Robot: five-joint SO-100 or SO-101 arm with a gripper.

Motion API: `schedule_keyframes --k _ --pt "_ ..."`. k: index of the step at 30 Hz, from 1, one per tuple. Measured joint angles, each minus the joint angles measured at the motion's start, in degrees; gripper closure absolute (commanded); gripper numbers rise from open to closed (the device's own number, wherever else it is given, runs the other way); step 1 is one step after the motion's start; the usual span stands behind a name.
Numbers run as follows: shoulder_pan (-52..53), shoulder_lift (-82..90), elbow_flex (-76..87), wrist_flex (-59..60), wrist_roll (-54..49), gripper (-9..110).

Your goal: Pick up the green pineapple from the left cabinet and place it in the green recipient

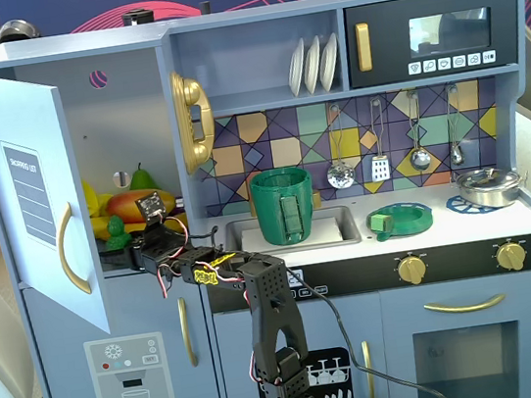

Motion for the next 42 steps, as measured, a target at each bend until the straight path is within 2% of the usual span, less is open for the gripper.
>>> schedule_keyframes --k 8,9,12,13,19,24,29,35,42 --pt "0.18 -3.78 -3.78 1.05 0.18 67" --pt "0.18 -4.31 -4.31 1.41 0.35 71" --pt "0.18 -4.75 -5.27 2.46 0.53 98" --pt "0.18 -4.75 -5.27 3.25 0.53 102" --pt "-0.09 -4.22 -5.80 6.06 -0.26 102" --pt "0.09 2.37 -0.70 8.61 -5.45 102" --pt "0.09 20.48 13.80 12.22 -10.99 102" --pt "0.18 47.81 26.89 23.99 -11.60 102" --pt "13.45 63.90 26.98 34.89 -10.11 102"
